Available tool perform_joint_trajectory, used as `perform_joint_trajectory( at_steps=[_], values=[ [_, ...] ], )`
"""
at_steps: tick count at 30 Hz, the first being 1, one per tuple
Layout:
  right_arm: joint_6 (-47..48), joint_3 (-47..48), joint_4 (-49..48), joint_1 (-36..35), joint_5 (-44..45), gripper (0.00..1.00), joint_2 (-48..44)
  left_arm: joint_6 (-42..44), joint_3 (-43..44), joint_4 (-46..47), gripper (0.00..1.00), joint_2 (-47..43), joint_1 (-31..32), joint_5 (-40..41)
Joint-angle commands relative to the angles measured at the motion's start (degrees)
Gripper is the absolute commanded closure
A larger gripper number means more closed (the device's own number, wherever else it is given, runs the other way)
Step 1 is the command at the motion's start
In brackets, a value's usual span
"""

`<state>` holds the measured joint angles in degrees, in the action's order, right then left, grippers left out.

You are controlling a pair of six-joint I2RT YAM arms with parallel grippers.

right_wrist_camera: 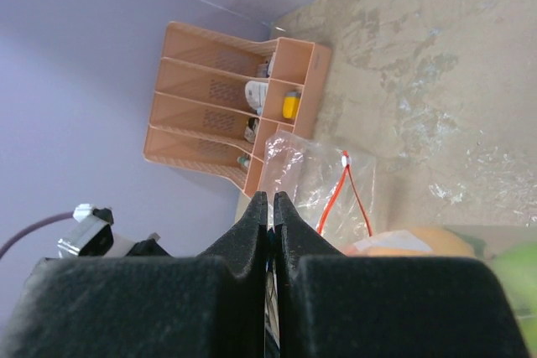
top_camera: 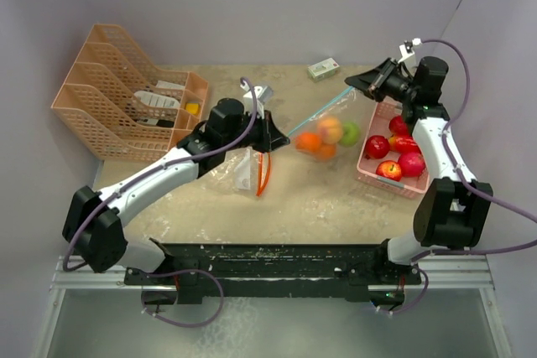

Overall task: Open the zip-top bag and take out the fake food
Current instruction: Unzip the zipper food storage bag at the center of the board, then open the zipper of the food storage bag at the center of the board.

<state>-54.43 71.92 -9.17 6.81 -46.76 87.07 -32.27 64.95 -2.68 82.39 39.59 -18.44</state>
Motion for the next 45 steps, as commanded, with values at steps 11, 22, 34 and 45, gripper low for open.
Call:
perform_joint_trajectory(
  at_steps=[11,22,34,45],
  values=[
    [-0.5,5.4,-6.2,6.4,6.4,1.00,1.2,-1.1,-9.9,-12.2,1.00,-11.1,-2.2,3.6],
    [9.5,9.3,2.5,-2.2,8.8,1.00,-0.4,-1.4,7.2,-9.7,1.00,-2.6,-5.3,3.0],
    [10.5,19.2,4.4,-8.8,5.9,1.00,4.2,6.9,14.3,-19.4,1.00,-0.9,-6.3,4.9],
    [14.7,-1.7,8.4,-14.2,7.8,0.85,-7.2,1.8,5.0,-11.7,1.00,2.1,-3.3,1.1]
  ],
)
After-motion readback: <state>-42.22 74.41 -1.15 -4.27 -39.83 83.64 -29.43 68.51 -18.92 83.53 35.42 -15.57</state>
